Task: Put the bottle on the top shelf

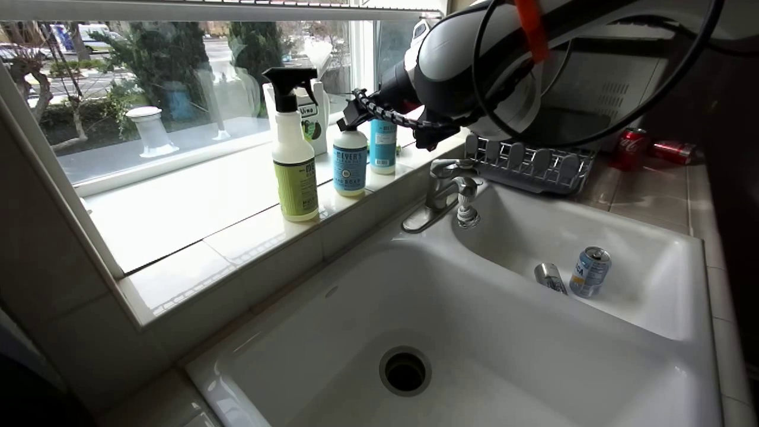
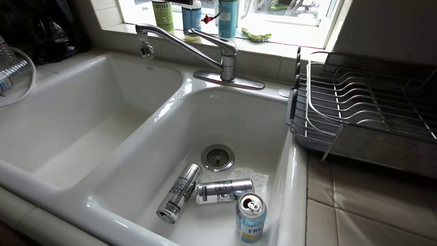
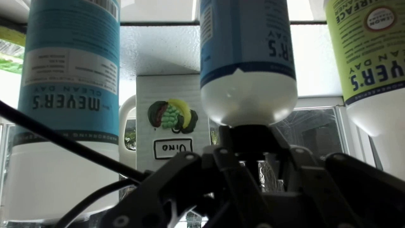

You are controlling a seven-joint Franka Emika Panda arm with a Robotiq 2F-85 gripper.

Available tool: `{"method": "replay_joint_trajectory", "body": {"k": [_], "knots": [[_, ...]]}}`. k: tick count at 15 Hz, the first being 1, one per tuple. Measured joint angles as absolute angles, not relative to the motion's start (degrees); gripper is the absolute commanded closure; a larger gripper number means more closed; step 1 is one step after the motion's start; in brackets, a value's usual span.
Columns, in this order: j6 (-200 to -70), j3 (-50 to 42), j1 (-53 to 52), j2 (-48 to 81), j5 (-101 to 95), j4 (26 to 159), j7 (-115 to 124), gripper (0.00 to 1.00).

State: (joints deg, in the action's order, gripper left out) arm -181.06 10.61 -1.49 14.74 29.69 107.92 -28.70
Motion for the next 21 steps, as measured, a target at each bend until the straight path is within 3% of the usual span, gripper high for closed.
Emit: {"method": "replay_joint_trajectory", "body": {"k": [8, 13, 21], "knots": [[-181.1, 10.6, -1.8, 14.6, 29.7, 108.0, -28.4, 0.92], [-181.8, 5.6, -5.4, 11.3, 28.2, 111.1, -25.2, 0.92], [-180.9, 3.7, -5.3, 2.9, 9.7, 115.9, -9.5, 0.92]]}}
